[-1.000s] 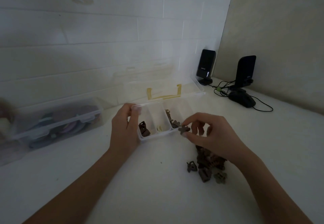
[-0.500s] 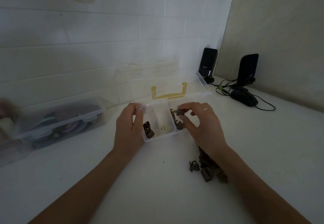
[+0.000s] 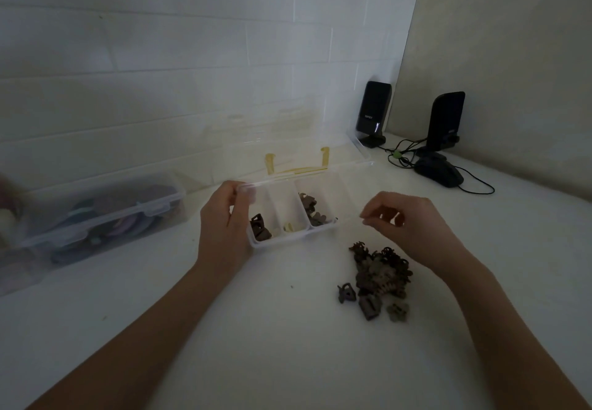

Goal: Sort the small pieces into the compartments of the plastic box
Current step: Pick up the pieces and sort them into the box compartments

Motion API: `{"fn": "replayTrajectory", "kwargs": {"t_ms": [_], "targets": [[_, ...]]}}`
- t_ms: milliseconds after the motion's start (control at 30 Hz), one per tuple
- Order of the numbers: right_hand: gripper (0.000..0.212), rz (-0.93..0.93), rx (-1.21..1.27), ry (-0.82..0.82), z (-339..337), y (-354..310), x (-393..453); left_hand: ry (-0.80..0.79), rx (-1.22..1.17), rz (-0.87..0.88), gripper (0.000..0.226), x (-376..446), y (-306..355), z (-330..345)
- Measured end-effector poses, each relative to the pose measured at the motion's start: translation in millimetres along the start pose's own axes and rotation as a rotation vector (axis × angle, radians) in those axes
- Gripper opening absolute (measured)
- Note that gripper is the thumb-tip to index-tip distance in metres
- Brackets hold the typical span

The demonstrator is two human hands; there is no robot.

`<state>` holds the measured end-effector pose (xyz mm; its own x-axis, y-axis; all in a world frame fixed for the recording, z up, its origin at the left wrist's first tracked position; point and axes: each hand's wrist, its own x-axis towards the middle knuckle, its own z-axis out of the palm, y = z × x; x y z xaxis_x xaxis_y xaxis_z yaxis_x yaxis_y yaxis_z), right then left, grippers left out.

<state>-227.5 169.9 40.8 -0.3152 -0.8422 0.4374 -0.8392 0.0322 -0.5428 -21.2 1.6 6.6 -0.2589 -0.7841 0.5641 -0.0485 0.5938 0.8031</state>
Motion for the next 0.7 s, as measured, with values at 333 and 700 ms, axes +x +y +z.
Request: {"fn": "replayTrajectory", "kwargs": {"t_ms": [333,700], "targets": [[0.03,0.039,-0.135,-0.385,2,6,-1,0.007,-0.004,-0.008,0.026,1,-5,0],[0.035,0.025,0.08,-0.287,7,-7,-1,0.011,-0.013,-0.01,0.024,2,-5,0]]}}
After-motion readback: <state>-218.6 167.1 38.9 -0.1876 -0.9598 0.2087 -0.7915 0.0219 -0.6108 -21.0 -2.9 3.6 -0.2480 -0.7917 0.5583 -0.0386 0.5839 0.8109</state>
